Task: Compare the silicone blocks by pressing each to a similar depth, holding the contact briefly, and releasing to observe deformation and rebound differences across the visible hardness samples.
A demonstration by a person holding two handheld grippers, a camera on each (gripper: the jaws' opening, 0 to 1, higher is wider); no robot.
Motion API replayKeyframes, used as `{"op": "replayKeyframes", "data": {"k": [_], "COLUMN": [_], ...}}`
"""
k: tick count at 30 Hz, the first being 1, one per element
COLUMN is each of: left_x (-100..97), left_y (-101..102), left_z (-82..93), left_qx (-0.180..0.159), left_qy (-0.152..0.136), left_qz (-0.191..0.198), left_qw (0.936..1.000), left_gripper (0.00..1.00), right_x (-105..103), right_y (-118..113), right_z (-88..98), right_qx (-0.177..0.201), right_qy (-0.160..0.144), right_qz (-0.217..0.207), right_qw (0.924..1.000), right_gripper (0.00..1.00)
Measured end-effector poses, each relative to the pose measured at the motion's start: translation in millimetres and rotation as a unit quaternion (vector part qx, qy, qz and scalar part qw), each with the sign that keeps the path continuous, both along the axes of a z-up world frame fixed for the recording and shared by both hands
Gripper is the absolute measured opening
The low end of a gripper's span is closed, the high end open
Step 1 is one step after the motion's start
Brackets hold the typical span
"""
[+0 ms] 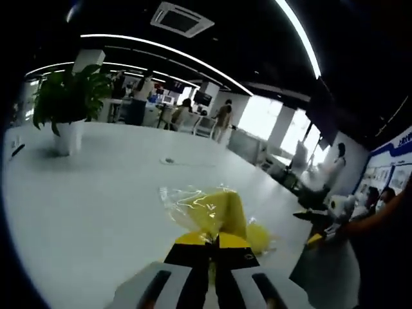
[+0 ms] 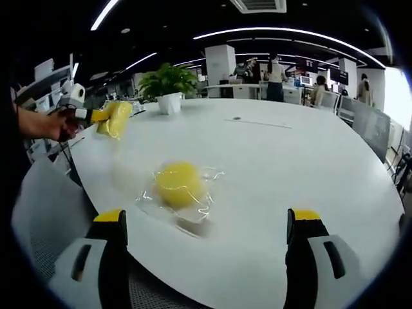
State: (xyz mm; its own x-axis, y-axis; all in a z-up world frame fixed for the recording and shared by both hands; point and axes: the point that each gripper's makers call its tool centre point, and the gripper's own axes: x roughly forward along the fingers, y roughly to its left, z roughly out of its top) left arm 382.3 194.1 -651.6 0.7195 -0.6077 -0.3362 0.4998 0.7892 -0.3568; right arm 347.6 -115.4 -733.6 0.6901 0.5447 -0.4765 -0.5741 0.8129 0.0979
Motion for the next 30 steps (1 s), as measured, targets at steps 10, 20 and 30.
{"op": "replayKeyframes", "data": {"k": [10,20,30], "left_x": [3.6,-7.0,-17.3], "left_y": [-2,-19,-38], "left_z": [36.7,88.9,113.5], "left_qx": [0.003,-0.026,-0.050], "left_qy": [-0.058,-0.106,-0.133], "left_qz": [-0.012,-0.030,-0.047], "left_qw": [0.9982,0.9936,0.9887], "left_gripper": [0.00,0.00,0.00], "right_x": [1,0,17], "right_y": [-2,-2,56], "right_z": [8.0,34.5,128.2], "right_qx": [-0.006,-0.017,0.064], "right_qy": [-0.016,-0.038,-0.098], "right_qz": [0.001,0.014,0.077], "right_qw": [0.9999,0.9990,0.9901], "right_gripper": [0.97,0.97,0.96]}}
